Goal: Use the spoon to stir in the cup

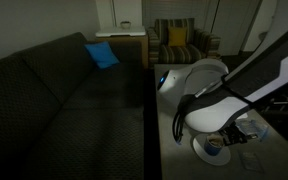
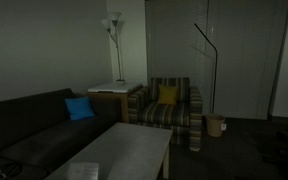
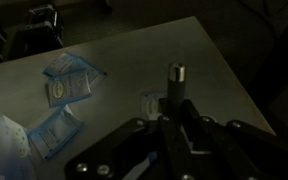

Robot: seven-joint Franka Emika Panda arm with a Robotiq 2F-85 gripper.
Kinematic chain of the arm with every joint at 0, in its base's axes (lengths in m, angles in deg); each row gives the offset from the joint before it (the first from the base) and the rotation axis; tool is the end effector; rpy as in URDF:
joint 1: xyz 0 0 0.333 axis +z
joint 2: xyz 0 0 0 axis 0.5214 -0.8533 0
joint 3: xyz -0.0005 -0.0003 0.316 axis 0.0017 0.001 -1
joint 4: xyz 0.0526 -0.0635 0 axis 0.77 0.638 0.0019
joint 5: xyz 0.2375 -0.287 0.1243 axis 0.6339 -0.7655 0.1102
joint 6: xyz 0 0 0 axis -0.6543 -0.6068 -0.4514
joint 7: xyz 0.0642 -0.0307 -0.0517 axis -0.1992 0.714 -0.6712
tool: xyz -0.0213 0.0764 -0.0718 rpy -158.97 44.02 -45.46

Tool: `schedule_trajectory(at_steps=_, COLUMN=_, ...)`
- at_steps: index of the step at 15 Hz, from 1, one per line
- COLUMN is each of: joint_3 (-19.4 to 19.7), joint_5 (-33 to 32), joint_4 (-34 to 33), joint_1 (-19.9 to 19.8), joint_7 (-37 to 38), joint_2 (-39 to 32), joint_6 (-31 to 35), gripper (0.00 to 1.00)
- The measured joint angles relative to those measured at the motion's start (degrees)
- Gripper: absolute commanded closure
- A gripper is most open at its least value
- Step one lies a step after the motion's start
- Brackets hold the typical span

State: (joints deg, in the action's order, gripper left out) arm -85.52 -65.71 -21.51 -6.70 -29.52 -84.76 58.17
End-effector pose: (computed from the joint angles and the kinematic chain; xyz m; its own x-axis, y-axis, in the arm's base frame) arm 0.5548 0.2299 -0.1249 0.3367 0.5149 -0.7883 0.9074 -0.4010 0.1257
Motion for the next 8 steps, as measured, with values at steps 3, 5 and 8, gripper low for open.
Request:
schedule_trajectory(at_steps=3, joint_3=0.0, joint_5=0.0, joint_4=-0.4, joint_1=0.7, joint_7=-1.7, joint_2=0.1, joint_6=-3.1, gripper=0.96)
schedule_trajectory(at_steps=5, joint_3=0.0, joint_5=-0.1, joint_4=-0.8, joint_1=1.2, joint_7=-2.9, joint_2=0.2, joint_6=-5.0, gripper=0.96)
schedule_trajectory(at_steps=8, joint_3=0.0, joint_5=-0.3, joint_4=-1.6, joint_1=2.2, joint_7=-4.3, joint_2=0.2, joint_6=-6.8, gripper=0.96)
